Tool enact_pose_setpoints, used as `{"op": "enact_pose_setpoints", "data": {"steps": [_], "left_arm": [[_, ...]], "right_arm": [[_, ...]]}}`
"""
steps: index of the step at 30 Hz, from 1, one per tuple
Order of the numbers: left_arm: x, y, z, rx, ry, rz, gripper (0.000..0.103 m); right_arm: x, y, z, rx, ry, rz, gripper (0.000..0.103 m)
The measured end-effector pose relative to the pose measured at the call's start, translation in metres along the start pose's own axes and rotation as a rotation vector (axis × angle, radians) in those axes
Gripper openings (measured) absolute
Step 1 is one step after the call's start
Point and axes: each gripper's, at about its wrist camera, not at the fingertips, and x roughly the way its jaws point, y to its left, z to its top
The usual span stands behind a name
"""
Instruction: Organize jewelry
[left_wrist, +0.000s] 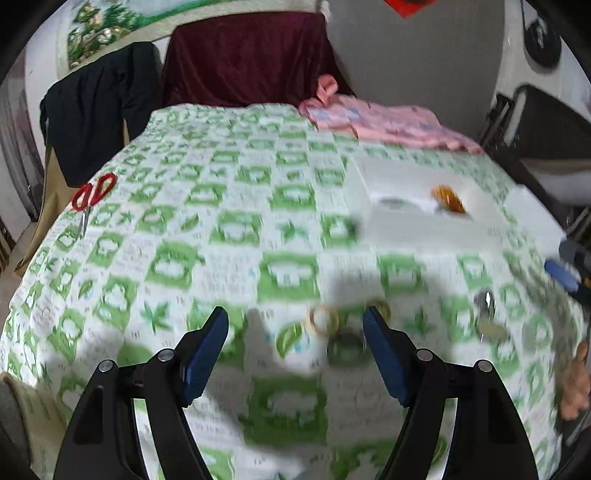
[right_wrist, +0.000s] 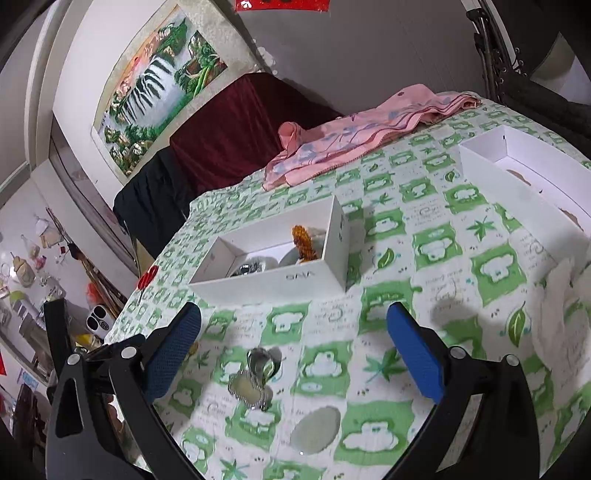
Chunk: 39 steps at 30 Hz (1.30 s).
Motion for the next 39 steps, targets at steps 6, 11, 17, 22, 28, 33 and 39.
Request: {"op": "enact_pose_setpoints", "data": {"steps": [6, 11, 17, 22, 28, 33, 39], "left_arm": [[0.005, -0.008, -0.007, 0.043, 0.021, -0.030, 0.076], [0.009, -0.023, -0.008, 0.120, 0.029, 0.013, 0.076], [0.017, -0.002, -0.006, 0.034, 0.067, 0.029, 0.076], [0.014, 0.016, -0.002, -0.050, 0.053, 0.049, 0.074], [0.013, -0.009, -0.004, 0.076, 0.038, 0.043, 0.048], [0.014, -0.009, -0.004, 0.073, 0.040, -0.006, 0.031], [0.010, -0.013, -0.006, 0.082, 0.026, -0.029, 0.025]], "right_arm": [[0.003, -0.005, 0.001, 0.024, 0.018, 0.001, 0.096], [0.006, -0.003, 0.001, 0.013, 0.030, 0.002, 0.096], [0.007, -0.003, 0.002, 0.009, 0.028, -0.010, 0.096], [0.008, -0.003, 0.002, 0.004, 0.029, -0.007, 0.096], [0.014, 0.007, -0.001, -0.065, 0.046, -0.026, 0.096], [0.015, 0.007, -0.001, -0.066, 0.050, -0.024, 0.096], [0.021, 0.018, -0.005, -0.122, 0.088, -0.009, 0.079]]}}
